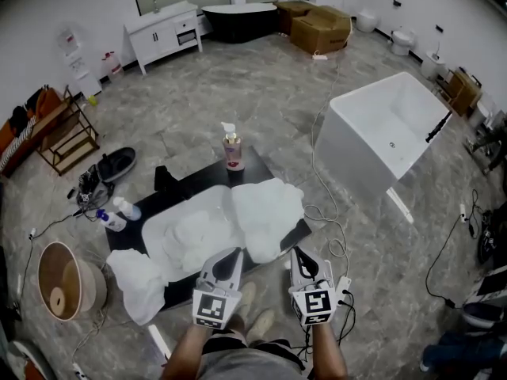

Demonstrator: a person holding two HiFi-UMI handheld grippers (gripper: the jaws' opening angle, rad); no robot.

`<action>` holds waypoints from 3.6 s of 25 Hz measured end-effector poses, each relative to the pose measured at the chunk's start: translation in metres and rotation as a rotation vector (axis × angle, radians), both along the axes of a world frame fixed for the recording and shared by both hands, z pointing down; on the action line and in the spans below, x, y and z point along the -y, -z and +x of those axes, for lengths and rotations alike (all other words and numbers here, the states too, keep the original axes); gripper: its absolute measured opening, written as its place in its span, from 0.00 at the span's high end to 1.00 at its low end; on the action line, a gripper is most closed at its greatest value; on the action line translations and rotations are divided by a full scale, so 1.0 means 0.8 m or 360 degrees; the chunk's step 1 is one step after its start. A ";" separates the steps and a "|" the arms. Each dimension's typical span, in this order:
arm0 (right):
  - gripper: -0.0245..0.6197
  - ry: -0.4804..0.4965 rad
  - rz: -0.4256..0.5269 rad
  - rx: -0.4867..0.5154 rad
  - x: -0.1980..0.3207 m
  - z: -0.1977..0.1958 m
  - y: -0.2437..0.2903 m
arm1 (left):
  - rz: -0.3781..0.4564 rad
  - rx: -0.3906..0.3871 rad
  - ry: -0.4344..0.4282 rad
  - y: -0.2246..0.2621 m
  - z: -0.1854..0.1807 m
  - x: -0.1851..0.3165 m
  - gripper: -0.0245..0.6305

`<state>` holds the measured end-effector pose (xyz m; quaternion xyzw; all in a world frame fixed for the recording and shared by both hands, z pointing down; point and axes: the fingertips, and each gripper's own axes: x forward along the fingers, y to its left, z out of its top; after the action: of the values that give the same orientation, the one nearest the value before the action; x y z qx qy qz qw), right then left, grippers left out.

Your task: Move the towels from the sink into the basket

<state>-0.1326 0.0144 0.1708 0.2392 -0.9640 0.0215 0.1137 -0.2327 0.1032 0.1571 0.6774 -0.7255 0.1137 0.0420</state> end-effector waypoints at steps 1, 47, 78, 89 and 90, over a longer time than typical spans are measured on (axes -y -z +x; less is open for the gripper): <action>0.96 0.0001 -0.0004 -0.0007 0.008 -0.009 -0.006 | -0.0007 -0.0020 0.0005 -0.006 -0.009 0.007 0.95; 0.26 -0.0022 -0.0513 -0.0742 0.144 -0.167 -0.309 | -0.0341 -0.0285 -0.0064 -0.185 -0.176 0.151 0.95; 0.74 -0.0203 -0.0316 -0.0450 0.154 -0.127 -0.165 | -0.0152 -0.0112 -0.0155 -0.084 -0.149 0.152 0.95; 0.74 -0.0406 -0.0138 -0.0292 0.139 -0.052 -0.050 | -0.0002 -0.0065 -0.0365 -0.012 -0.079 0.168 0.95; 0.74 -0.0436 -0.0125 -0.0280 0.137 -0.042 -0.042 | 0.0012 -0.0062 -0.0394 -0.008 -0.071 0.170 0.95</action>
<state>-0.1662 -0.0949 0.2045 0.3648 -0.9071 0.0536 0.2028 -0.2892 -0.0325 0.1634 0.7640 -0.6358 0.1022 0.0393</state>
